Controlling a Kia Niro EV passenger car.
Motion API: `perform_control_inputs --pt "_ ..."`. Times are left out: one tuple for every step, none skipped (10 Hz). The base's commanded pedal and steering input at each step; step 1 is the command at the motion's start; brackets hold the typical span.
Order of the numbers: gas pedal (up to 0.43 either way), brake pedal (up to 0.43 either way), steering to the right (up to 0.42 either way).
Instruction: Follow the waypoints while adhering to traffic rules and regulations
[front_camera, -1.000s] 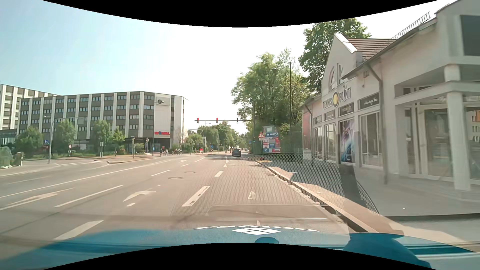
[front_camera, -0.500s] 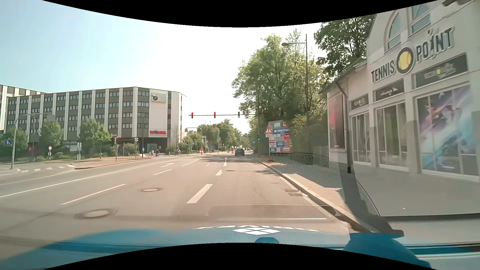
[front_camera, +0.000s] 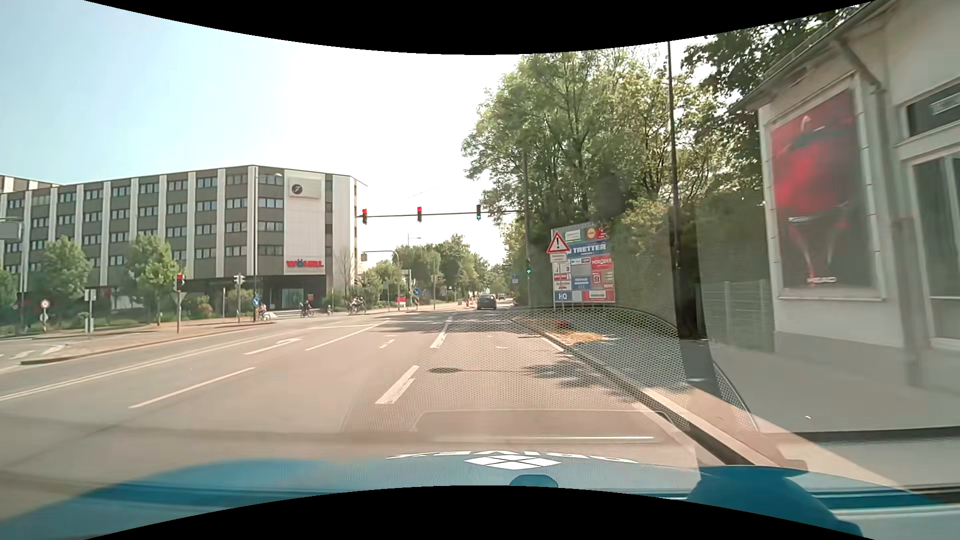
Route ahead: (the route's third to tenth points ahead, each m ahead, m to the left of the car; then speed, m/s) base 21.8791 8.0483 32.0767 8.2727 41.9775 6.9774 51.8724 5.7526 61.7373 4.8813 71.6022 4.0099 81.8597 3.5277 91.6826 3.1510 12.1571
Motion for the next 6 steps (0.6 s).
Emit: perform_control_inputs --pt "0.15 0.0 -0.015" --pt "0.15 0.0 -0.019" --pt "0.15 0.0 -0.019" --pt "0.138 0.0 -0.019" --pt "0.13 0.0 -0.021" --pt "0.118 0.0 -0.02"
